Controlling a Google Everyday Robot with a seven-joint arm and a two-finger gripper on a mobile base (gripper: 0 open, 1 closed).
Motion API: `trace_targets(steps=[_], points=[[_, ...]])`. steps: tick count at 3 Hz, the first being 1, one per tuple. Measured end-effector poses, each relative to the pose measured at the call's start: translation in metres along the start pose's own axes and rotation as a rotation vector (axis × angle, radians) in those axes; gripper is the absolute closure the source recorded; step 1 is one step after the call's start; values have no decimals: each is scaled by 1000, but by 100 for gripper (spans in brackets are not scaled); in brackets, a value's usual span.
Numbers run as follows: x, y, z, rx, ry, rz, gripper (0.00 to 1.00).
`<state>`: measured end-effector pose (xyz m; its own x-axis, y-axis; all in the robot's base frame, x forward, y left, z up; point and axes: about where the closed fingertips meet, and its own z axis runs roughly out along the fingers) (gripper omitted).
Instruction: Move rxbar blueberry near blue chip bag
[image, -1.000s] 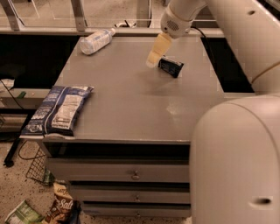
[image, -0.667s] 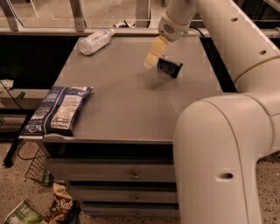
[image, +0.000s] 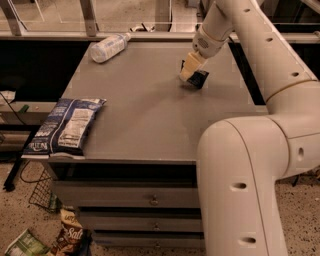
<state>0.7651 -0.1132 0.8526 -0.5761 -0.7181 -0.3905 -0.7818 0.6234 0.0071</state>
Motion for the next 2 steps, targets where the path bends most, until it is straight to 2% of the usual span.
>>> trace_targets(steps=[1, 2], points=[[9, -8, 5, -14, -10, 27, 65], [-8, 1, -20, -9, -65, -51, 88]])
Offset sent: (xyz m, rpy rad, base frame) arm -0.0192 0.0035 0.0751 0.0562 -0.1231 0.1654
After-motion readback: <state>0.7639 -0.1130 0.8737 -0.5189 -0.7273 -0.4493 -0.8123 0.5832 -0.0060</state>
